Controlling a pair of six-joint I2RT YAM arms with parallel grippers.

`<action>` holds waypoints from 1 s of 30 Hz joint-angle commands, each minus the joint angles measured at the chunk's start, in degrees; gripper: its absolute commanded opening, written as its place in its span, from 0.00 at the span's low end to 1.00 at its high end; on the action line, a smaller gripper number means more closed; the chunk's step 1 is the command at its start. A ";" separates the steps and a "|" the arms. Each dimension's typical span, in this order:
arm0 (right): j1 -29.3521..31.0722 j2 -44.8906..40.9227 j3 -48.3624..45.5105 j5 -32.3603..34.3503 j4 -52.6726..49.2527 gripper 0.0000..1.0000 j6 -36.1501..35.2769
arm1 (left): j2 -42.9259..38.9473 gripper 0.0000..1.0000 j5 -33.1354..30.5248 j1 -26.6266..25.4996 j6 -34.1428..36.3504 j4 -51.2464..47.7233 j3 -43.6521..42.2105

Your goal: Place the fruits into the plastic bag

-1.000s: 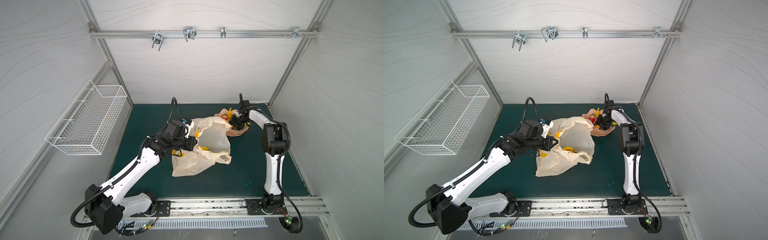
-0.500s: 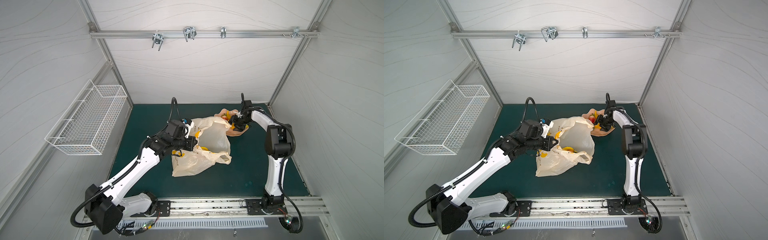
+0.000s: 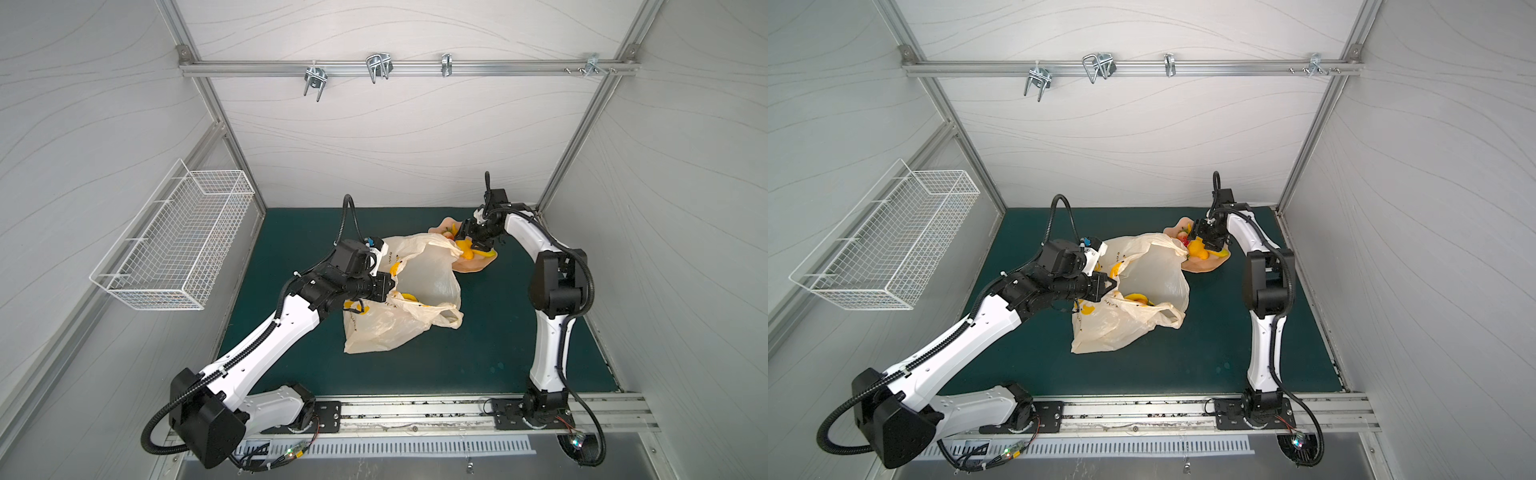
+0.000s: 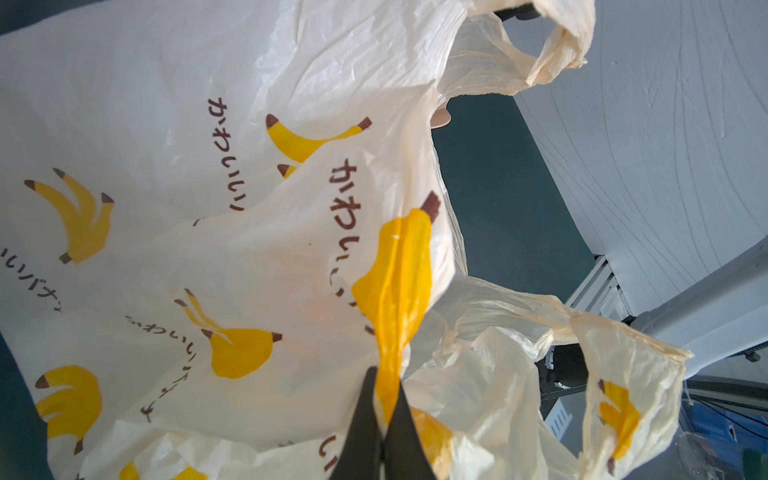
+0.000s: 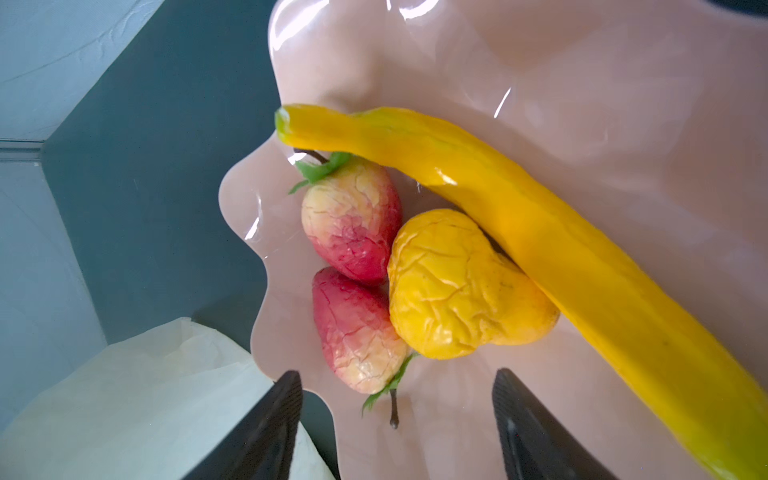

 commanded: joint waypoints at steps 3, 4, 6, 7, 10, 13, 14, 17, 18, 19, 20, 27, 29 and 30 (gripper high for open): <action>0.70 4.03 3.10 3.88 -4.68 0.74 -4.36 | 0.69 0.00 0.29 0.36 0.06 0.34 2.03; 0.77 4.50 3.85 4.27 -5.05 0.74 -4.75 | 0.75 0.00 0.29 0.29 0.15 0.27 2.19; 0.88 5.35 4.71 4.64 -5.28 0.74 -5.11 | 0.97 0.00 0.32 0.30 0.19 0.16 2.27; 0.96 5.62 5.03 5.04 -5.28 0.75 -5.29 | 1.04 0.00 0.22 0.33 0.18 0.07 2.44; 1.00 6.68 5.98 6.02 -5.58 0.75 -5.72 | 1.28 0.00 0.22 0.30 0.32 -0.11 2.71; 1.22 7.75 6.82 6.04 -5.57 0.76 -6.20 | 1.36 0.00 0.12 0.33 0.30 -0.18 2.84; 1.31 8.19 7.21 5.96 -5.78 0.77 -6.43 | 1.38 0.00 0.12 0.34 0.33 -0.21 2.89; 1.65 9.25 7.95 5.90 -5.97 0.78 -6.87 | 1.51 0.00 0.06 0.29 0.28 -0.37 2.90; 1.74 9.51 8.18 5.98 -6.09 0.79 -6.92 | 1.40 0.00 0.04 0.32 0.24 -0.35 2.90; 1.84 9.78 8.25 5.81 -6.16 0.79 -7.02 | 1.50 0.00 0.05 0.35 0.19 -0.35 2.91; 1.88 9.89 8.23 5.72 -6.00 0.79 -6.97 | 1.48 0.00 -0.12 0.31 0.24 -0.34 2.98; 2.45 11.28 8.28 6.05 -6.16 0.81 -7.00 | 1.94 0.00 -0.12 0.28 0.07 -0.44 3.39; 2.55 11.65 8.23 6.05 -6.21 0.81 -7.00 | 1.99 0.00 -0.17 0.35 0.06 -0.44 3.46; 2.71 11.65 8.15 6.12 -6.24 0.82 -7.02 | 1.97 0.00 -0.21 0.31 0.05 -0.47 3.43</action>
